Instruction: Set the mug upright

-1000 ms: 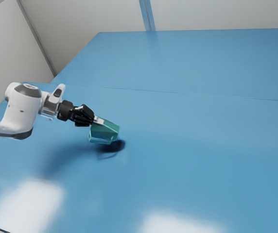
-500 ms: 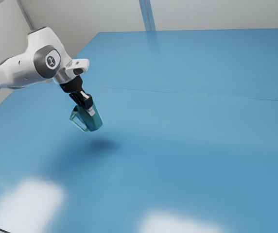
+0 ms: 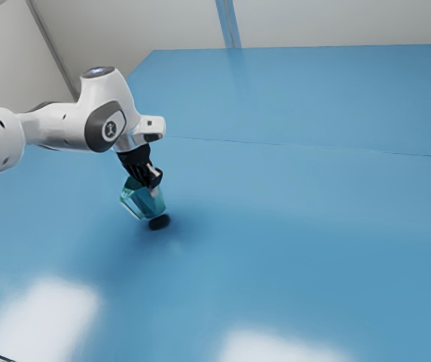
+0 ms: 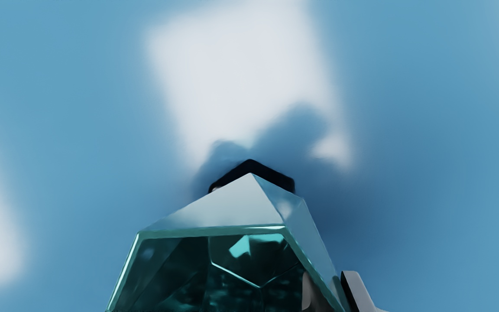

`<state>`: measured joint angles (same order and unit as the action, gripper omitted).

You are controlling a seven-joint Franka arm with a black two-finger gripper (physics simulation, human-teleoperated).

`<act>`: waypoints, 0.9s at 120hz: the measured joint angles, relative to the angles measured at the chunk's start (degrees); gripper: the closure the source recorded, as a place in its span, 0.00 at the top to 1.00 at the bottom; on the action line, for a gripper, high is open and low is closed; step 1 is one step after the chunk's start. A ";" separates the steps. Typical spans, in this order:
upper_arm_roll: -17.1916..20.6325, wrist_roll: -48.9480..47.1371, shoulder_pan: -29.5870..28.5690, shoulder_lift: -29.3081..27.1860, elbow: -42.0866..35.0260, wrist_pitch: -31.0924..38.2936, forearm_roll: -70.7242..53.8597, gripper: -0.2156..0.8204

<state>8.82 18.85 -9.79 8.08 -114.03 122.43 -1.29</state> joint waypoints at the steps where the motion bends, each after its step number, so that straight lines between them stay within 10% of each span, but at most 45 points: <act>1: 0.03 -0.15 0.04 0.13 -0.02 0.09 -0.15 0.04; 48: 0.32 -5.49 0.65 4.27 -0.26 2.62 -3.37 0.04; 80: 1.05 -6.92 0.86 2.85 -0.07 2.77 -2.71 0.52; 108: 1.11 -7.31 0.74 -0.28 6.81 -2.07 0.51 0.70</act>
<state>9.94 11.54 -9.05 7.80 -107.21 120.36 -0.78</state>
